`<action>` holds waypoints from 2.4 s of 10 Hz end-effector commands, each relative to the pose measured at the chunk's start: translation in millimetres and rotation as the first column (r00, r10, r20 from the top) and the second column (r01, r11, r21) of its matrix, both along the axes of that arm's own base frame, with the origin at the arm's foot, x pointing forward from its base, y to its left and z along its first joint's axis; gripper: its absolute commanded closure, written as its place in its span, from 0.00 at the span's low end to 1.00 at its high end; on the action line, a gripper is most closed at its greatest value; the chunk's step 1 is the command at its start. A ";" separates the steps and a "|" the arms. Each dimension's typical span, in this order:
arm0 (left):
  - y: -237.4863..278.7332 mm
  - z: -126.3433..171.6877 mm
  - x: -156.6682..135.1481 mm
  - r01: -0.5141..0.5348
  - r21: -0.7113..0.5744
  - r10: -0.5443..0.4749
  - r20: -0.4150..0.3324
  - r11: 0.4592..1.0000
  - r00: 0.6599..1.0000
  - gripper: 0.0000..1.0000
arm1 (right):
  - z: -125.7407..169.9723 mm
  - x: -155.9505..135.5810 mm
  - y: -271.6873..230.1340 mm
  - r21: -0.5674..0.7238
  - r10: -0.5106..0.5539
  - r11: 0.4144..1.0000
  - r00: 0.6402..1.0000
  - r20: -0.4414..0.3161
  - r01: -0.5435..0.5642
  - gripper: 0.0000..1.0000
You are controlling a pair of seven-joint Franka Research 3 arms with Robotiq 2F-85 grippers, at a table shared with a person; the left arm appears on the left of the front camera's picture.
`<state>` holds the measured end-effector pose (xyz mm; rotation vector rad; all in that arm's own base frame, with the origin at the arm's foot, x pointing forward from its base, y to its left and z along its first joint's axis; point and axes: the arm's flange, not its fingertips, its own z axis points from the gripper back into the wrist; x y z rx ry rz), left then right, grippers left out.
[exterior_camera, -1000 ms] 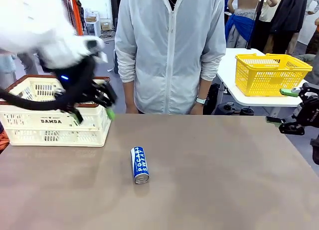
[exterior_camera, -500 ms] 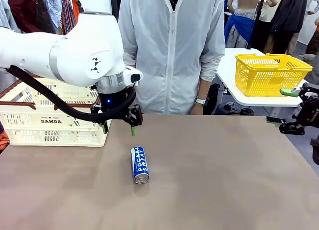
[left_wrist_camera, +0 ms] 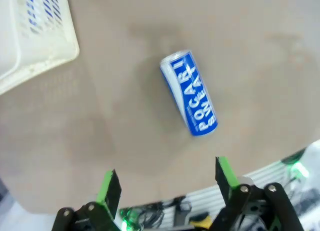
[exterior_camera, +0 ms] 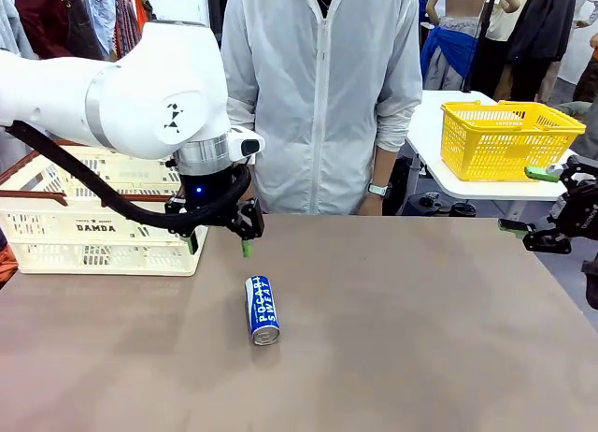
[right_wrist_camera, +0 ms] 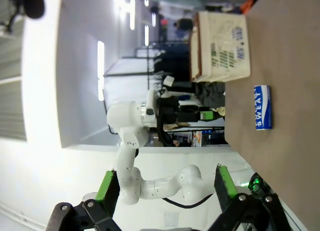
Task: Place the drinks into the Shopping basket.
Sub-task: Pick up one drink and place it into the Shopping basket.
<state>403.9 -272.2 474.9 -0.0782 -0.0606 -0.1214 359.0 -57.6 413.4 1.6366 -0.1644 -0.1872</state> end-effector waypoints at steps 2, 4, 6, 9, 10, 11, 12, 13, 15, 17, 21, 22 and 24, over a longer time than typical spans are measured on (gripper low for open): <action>-35.5 -51.5 1.9 -0.192 -0.019 0.193 0.107 0.981 0.975 0.00 | 1.2 -2.5 -1.6 -0.002 0.010 1.000 1.000 0.011 -0.010 0.00; -47.8 -84.0 1.8 -0.190 -0.034 0.193 0.118 0.981 0.974 0.00 | 1.2 -2.5 -1.6 -0.002 0.010 1.000 1.000 0.011 -0.010 0.00; -57.7 -112.4 8.7 -0.211 -0.007 0.210 0.132 0.978 0.969 0.00 | 1.2 -2.5 -1.6 -0.002 0.010 1.000 1.000 0.011 -0.010 0.00; -56.5 -155.0 28.4 -0.204 -0.019 0.205 0.106 0.979 0.973 0.00 | 1.2 -2.5 -1.6 -0.002 0.010 1.000 1.000 0.011 -0.010 0.00; -56.8 -165.2 29.0 -0.230 -0.016 0.231 0.100 0.973 0.968 0.00 | 1.2 -2.5 -1.6 -0.002 0.010 1.000 1.000 0.011 -0.010 0.00; -55.5 -171.8 29.0 -0.240 -0.035 0.243 0.099 0.970 0.965 0.00 | 1.2 -2.5 -1.6 -0.002 0.010 1.000 1.000 0.011 -0.010 0.00; -55.6 -179.4 29.7 -0.237 -0.045 0.240 0.089 0.970 0.967 0.00 | 1.2 -2.5 -1.6 -0.002 0.010 1.000 1.000 0.011 -0.010 0.00; -55.4 -184.7 30.4 -0.241 -0.038 0.243 0.074 0.970 0.967 0.00 | 1.2 -2.5 -1.6 -0.002 0.010 1.000 1.000 0.011 -0.010 0.00; -55.5 -185.2 31.4 -0.268 -0.021 0.269 0.052 0.963 0.962 0.00 | 1.2 -2.5 -1.6 -0.002 0.010 1.000 1.000 0.011 -0.010 0.00; -57.5 -182.3 29.0 -0.262 -0.023 0.263 0.065 0.965 0.963 1.00 | 1.2 -2.5 -1.6 -0.002 0.010 1.000 1.000 0.011 -0.010 0.00; -62.7 -166.6 23.4 -0.244 -0.034 0.246 0.084 0.969 0.966 1.00 | 1.2 -2.5 -1.6 -0.002 0.010 1.000 1.000 0.011 -0.010 0.00; -61.3 -157.9 22.0 -0.257 -0.043 0.261 0.100 0.965 0.960 1.00 | 1.2 -2.5 -1.6 -0.002 0.010 1.000 1.000 0.011 -0.010 0.00; -52.2 -127.4 21.5 -0.234 -0.051 0.238 0.108 0.971 0.965 1.00 | 1.2 -2.5 -1.6 -0.002 0.010 1.000 1.000 0.011 -0.010 0.00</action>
